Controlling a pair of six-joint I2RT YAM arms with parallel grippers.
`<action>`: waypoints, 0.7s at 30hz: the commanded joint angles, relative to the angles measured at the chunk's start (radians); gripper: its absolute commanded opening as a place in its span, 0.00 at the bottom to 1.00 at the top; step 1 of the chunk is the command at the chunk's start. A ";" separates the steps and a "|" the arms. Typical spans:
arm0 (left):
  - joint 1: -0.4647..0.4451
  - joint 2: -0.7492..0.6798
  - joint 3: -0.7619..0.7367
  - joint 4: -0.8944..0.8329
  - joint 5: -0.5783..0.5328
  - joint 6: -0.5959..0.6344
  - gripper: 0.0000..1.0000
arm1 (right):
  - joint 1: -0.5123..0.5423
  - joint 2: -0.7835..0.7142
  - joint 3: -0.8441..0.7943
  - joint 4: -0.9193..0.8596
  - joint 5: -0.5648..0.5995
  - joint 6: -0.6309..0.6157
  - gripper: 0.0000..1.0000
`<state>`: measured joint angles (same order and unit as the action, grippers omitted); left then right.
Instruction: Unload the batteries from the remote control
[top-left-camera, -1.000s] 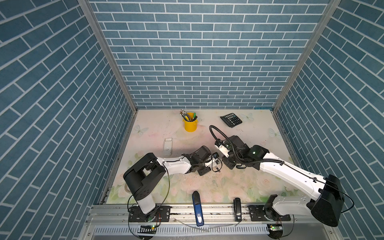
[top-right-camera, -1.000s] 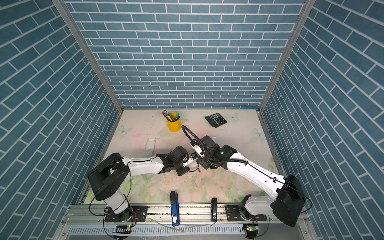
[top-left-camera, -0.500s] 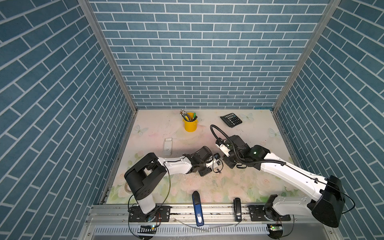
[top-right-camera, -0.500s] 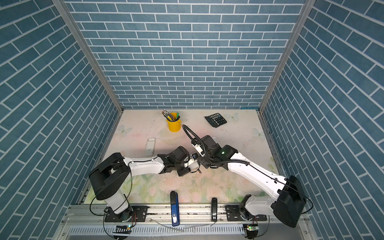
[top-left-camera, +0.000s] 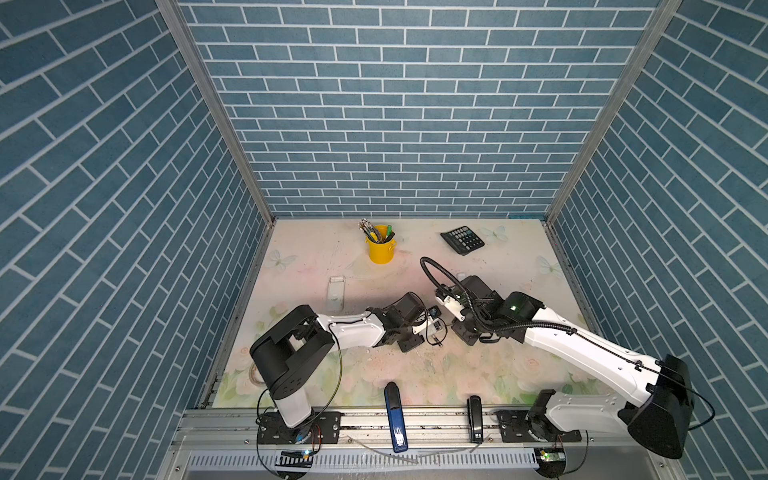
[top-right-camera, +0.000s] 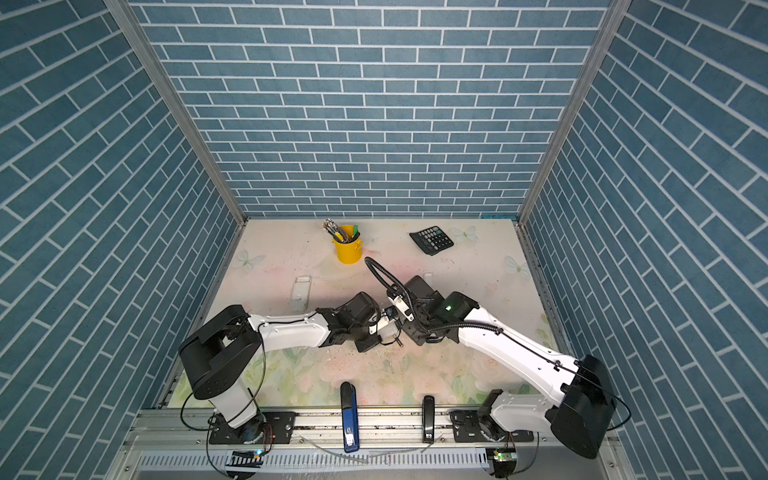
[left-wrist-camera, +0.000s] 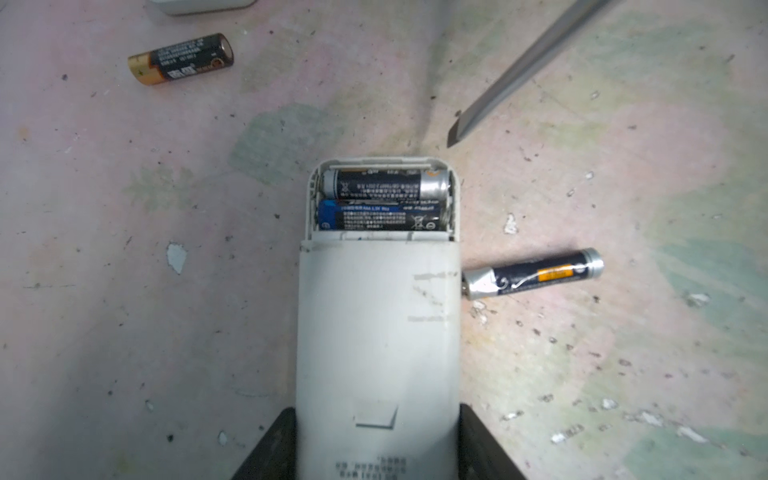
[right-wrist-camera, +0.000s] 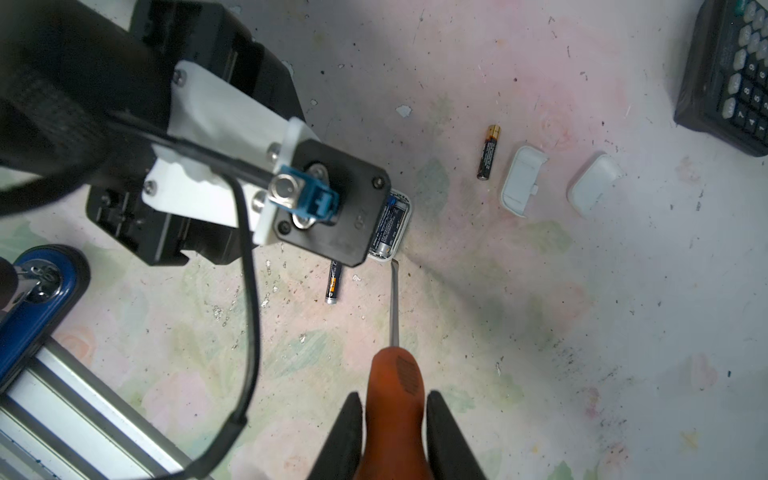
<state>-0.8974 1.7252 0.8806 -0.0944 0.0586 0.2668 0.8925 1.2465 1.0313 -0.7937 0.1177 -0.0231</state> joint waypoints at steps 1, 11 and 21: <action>-0.008 0.045 -0.017 -0.083 -0.027 0.017 0.19 | 0.009 -0.004 0.017 -0.019 -0.004 0.013 0.00; -0.008 0.040 -0.019 -0.084 -0.025 0.018 0.19 | 0.011 0.026 0.004 0.014 -0.027 -0.001 0.00; -0.008 0.041 -0.020 -0.081 -0.020 0.017 0.19 | 0.011 0.033 0.006 0.030 -0.028 -0.003 0.00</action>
<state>-0.8974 1.7252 0.8806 -0.0944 0.0582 0.2668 0.8970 1.2762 1.0313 -0.7845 0.1017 -0.0235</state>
